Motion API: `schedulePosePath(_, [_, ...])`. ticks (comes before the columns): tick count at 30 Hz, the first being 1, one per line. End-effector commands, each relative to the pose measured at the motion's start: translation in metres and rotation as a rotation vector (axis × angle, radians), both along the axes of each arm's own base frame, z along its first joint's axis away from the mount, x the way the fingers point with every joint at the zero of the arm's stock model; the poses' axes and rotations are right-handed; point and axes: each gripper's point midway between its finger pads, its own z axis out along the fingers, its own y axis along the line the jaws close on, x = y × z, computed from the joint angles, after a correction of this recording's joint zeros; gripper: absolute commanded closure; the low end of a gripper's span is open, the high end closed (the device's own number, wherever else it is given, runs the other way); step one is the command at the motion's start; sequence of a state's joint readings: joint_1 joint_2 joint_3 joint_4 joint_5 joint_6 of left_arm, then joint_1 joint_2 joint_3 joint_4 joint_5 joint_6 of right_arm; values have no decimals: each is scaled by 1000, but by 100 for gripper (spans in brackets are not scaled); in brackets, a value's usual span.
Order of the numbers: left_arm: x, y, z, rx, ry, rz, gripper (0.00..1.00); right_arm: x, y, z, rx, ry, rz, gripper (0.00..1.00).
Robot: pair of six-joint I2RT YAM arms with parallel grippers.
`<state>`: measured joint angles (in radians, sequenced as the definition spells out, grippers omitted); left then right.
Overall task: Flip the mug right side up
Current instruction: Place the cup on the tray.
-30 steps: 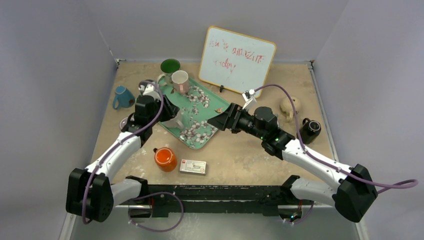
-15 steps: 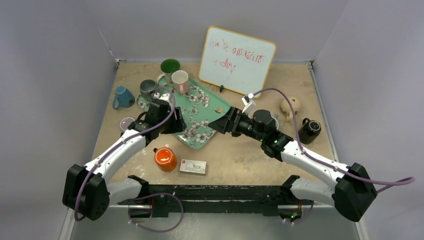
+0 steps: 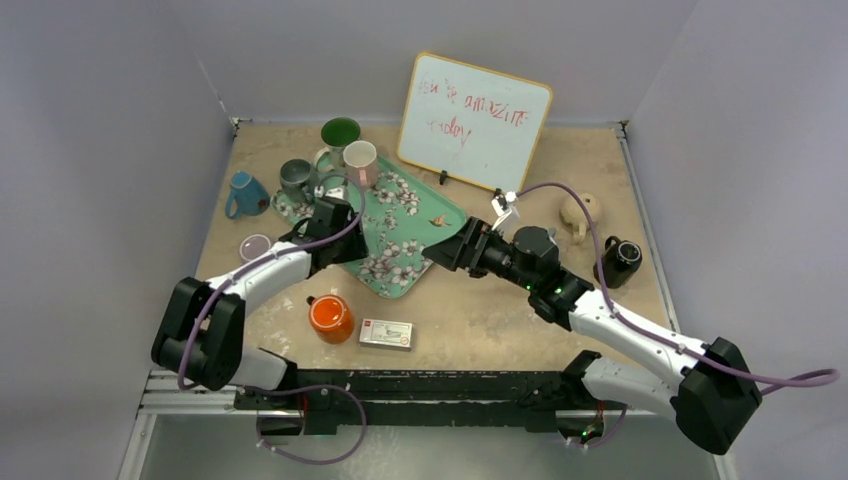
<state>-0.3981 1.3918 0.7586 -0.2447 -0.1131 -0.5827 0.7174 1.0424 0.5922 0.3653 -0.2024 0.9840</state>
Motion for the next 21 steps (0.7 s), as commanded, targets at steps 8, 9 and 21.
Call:
schedulePosePath(8, [82,22,6,46,-131,80,55,-2,-8,16,8,-35,-14,1])
schedulePosePath(9, [85,18,5,36,-129,64,55,-2,-8,18,8,-40,-17,1])
schedulePosePath(21, [102,1,33,-44,-197,26,45,-2,-5,34,8,-57,-2,1])
